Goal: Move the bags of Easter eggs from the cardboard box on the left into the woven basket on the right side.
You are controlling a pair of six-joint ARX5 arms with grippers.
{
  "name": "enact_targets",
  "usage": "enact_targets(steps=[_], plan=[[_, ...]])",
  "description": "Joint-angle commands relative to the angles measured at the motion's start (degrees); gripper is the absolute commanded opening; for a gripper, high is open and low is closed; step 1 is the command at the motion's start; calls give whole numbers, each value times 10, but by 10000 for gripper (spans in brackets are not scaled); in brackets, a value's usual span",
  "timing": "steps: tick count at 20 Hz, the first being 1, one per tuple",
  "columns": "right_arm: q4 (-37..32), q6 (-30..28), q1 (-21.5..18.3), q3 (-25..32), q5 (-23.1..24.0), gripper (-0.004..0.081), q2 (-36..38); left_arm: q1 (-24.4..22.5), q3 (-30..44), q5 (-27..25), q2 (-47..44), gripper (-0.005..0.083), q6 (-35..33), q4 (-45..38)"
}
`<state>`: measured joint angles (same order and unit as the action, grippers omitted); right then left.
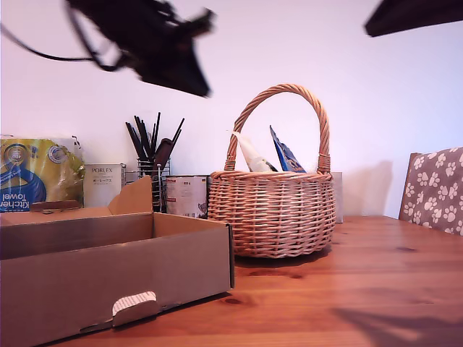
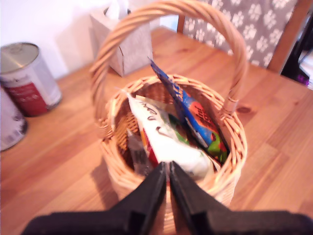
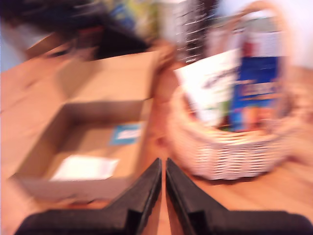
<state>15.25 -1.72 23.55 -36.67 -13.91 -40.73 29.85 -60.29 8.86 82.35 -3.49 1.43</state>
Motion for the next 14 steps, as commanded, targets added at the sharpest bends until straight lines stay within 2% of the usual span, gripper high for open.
enact_targets(steps=[1, 6, 10, 14], plan=[[-15, 1, -30, 3, 3, -13, 2, -24, 53, 2, -35, -20, -4, -16], [-27, 4, -105, 19, -41, -13, 14, -87, 199, 14, -193, -20, 6, -42], [-12, 4, -110, 26, -41, -13, 56, -105, 289, 10, -350, -20, 34, -33], [10, 4, -109, 26, -40, -13, 106, -103, 303, 9, -468, -20, 35, 38]])
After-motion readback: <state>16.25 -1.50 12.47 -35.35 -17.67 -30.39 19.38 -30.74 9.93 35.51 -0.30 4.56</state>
